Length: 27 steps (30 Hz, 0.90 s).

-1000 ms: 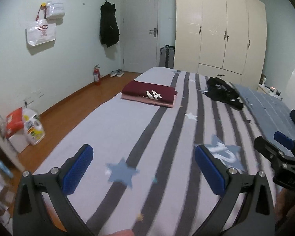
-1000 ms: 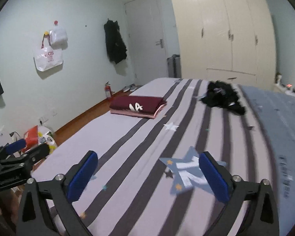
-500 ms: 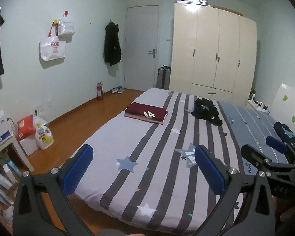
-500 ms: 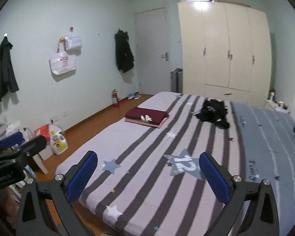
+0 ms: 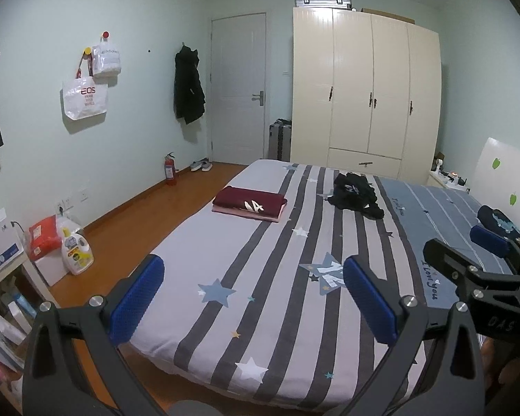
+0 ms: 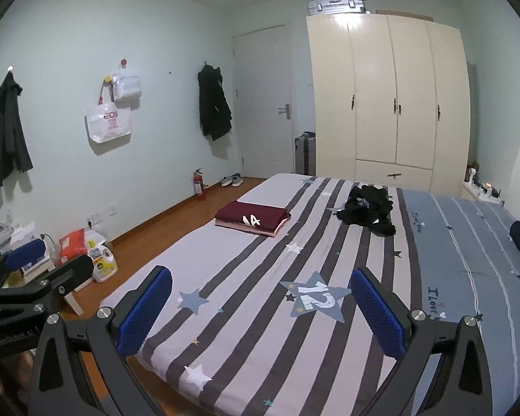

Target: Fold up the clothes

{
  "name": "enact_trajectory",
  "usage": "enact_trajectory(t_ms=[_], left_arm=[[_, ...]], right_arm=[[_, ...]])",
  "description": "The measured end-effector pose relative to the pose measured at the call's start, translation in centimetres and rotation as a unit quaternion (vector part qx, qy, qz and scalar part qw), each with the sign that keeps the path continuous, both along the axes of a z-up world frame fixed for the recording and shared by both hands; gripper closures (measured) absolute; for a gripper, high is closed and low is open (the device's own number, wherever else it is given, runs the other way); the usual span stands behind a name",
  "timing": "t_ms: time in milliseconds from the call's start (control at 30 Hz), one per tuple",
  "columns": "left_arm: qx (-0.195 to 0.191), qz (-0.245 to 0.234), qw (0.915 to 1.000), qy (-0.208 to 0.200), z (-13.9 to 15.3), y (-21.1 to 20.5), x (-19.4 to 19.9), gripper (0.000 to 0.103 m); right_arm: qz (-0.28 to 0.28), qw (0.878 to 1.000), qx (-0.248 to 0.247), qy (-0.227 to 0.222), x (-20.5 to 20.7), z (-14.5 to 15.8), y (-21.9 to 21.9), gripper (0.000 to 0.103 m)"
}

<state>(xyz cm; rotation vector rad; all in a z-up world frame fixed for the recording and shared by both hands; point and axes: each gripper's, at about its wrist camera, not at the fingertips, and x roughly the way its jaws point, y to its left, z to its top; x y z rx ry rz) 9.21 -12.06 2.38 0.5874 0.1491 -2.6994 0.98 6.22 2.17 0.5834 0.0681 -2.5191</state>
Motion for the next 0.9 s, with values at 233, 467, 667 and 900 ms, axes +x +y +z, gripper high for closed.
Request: enact_trajectory(t_ms=[233,467,667,900], left_arm=[[-0.001,0.0,1.0,0.002,0.0,0.7,0.1,0.001],[0.001,0.0,1.0,0.002,-0.2,1.1,-0.1,0.001],[-0.005,-0.004,1.0,0.002,-0.2,1.6,0.0,0.001],[-0.005,-0.006,1.0,0.003,-0.3,2.0,0.1,0.001]], right_arm=[[-0.003,1.0,-0.001,0.002,0.1,0.1,0.2,0.001],[-0.005,1.0,0.002,0.002,0.1,0.2,0.4,0.001],[-0.002,1.0,0.0,-0.002,-0.1,0.2,0.7,0.001],[-0.001,1.0,0.002,-0.003,0.1,0.1,0.4,0.001]])
